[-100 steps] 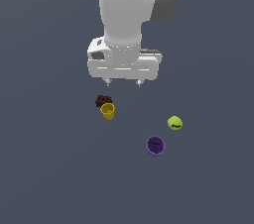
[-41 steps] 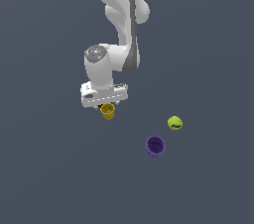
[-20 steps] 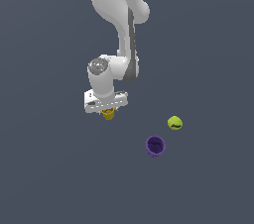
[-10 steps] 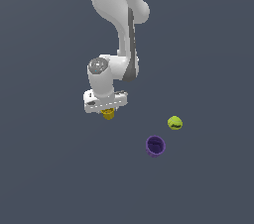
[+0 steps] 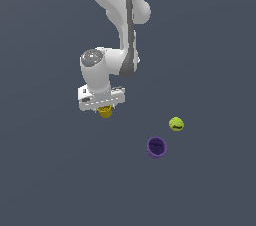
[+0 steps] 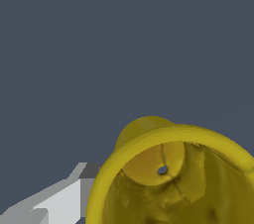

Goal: Pick up a designated object from a clutter of objects.

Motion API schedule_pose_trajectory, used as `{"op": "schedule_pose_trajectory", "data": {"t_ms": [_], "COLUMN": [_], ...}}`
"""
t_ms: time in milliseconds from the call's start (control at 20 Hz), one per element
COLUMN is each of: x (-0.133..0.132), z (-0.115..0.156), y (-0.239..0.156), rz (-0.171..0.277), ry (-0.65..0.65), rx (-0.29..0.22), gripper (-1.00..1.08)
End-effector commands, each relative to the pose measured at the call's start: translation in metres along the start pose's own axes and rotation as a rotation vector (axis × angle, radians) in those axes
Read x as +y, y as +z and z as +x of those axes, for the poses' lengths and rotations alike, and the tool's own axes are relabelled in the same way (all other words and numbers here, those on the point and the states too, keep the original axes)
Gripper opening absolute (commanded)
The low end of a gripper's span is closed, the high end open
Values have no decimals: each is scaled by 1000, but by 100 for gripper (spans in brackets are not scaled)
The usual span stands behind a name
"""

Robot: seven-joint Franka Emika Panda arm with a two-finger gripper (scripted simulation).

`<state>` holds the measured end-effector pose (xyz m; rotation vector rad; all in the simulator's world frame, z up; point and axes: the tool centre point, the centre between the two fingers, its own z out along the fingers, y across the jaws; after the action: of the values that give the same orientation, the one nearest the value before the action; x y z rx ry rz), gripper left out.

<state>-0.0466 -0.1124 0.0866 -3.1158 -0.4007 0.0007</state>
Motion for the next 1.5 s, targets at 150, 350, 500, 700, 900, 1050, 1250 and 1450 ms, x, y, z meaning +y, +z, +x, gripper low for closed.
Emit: {"op": "schedule_pose_trajectory", "data": {"t_ms": [150,350,500,700,900,1050,1250,1450], "x": [17,32,44,60,76,88,105,118], "z": [3,5,7,9,12,14,18,21], "y": [-41,-79,-107,-145,-184,-212,-248,-278], "rz": [0,1,2,2,2,1,1,0], "ry": [0,-1,-1,-1,-1,-1,-1,0], "rx": [2,2,3,3,3,2,1,1], "gripper": [-100,-100,-100,-100,-100,-100,-100,-100]}}
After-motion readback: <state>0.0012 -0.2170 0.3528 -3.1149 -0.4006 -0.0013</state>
